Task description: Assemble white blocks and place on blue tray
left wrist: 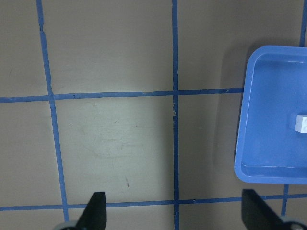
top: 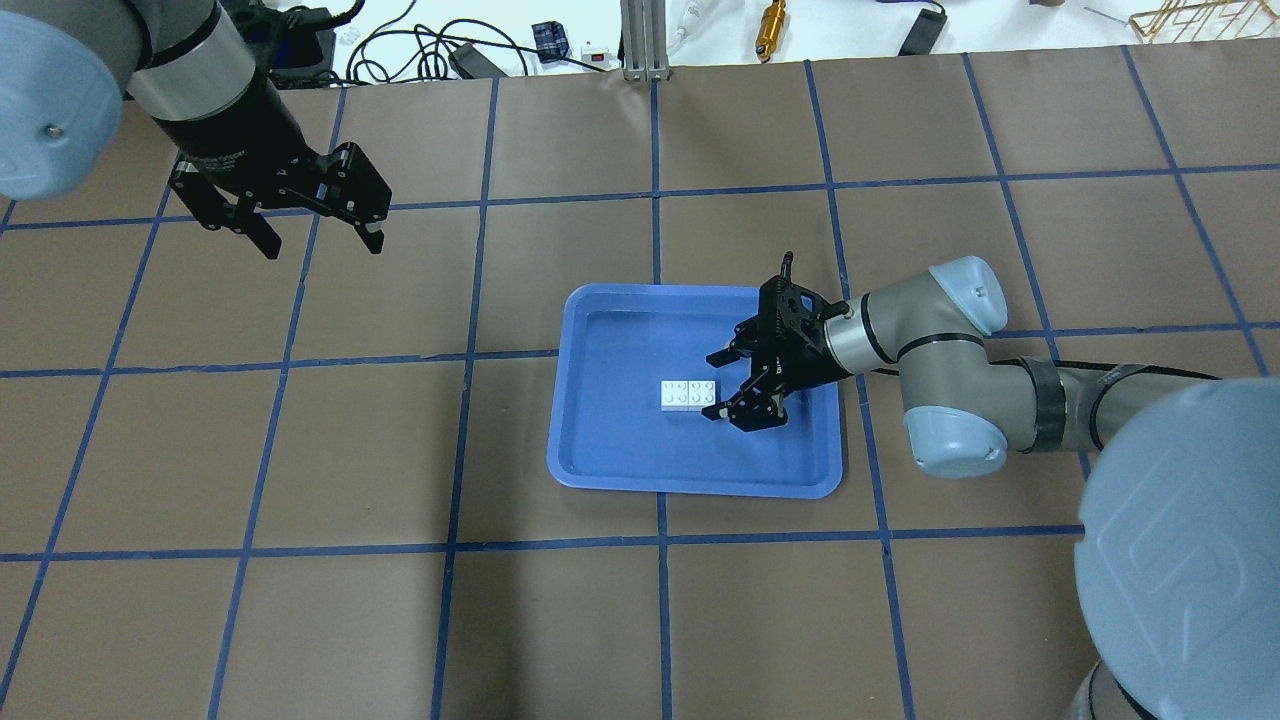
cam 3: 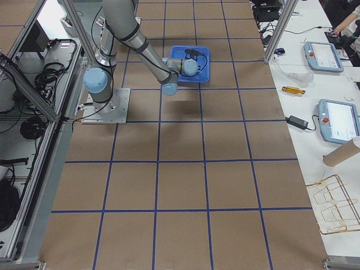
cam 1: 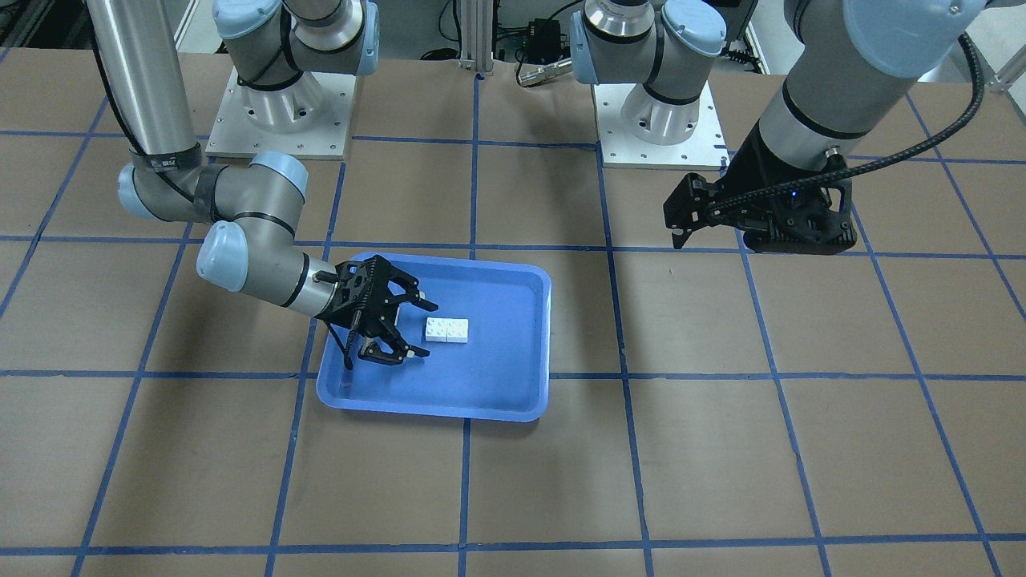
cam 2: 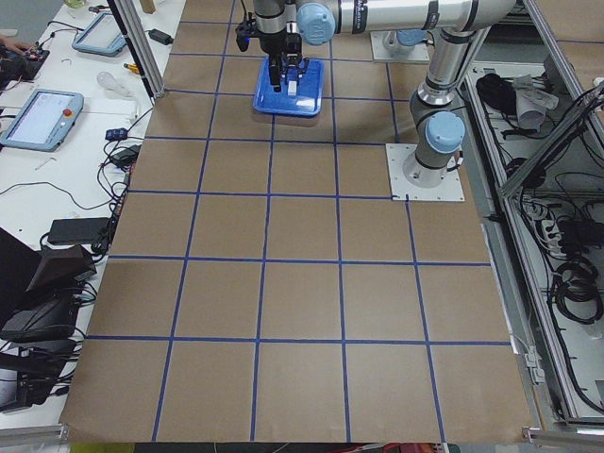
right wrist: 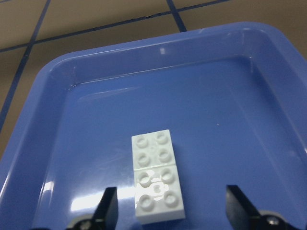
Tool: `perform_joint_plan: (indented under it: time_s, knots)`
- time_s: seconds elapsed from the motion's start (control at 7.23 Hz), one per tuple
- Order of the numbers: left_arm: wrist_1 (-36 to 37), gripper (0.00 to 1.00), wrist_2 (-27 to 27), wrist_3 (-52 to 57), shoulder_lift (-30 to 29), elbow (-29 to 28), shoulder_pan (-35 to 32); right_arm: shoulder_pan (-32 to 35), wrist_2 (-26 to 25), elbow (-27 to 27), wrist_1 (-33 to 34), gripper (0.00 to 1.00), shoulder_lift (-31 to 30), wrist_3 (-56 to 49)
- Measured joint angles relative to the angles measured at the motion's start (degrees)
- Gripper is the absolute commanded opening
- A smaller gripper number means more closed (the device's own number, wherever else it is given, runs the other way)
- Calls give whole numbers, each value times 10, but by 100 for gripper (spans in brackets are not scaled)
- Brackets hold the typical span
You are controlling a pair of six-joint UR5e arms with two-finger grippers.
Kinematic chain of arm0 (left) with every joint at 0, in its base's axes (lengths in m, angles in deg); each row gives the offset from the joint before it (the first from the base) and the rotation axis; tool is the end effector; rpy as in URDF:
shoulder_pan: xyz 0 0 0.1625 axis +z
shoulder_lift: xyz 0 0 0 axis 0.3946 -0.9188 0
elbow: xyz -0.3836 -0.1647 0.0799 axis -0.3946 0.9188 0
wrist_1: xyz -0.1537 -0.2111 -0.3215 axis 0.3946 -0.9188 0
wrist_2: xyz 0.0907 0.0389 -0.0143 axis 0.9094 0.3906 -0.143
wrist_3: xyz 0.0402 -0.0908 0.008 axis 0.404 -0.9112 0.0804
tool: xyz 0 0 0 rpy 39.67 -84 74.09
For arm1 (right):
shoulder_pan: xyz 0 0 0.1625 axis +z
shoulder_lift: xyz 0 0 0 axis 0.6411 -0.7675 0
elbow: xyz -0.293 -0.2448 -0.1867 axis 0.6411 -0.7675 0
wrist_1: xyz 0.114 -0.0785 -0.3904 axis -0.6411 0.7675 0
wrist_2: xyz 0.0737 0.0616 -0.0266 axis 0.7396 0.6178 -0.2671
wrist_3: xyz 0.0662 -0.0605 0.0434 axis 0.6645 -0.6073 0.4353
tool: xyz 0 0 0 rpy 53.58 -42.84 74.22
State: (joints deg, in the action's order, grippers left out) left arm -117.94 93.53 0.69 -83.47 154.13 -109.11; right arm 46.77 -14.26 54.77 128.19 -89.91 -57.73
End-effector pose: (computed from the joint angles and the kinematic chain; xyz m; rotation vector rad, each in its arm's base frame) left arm -0.0977 -0.5250 0.4631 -0.0252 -3.1149 -0.0994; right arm 0.1799 -0.4913 0.1358 -1.5040 1.8731 -0.7179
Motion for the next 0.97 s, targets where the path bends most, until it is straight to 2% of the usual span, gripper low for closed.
perform_joint_plan:
  time_s: [0.28,0.55,0.69,0.97]
  knots:
    - [0,100,-2,0,0,-2,-1,0,-19,-35,0,100,-42,82]
    - [0,100,-3,0,1,-3,-1,0,-85,-63,-55,100,-130,128]
    - [0,100,-4,0,2,-4,-1,0,-142,-83,-125,100,-181,134]
    - [0,100,-5,0,2,-5,-1,0,-279,-168,-311,100,-251,172]
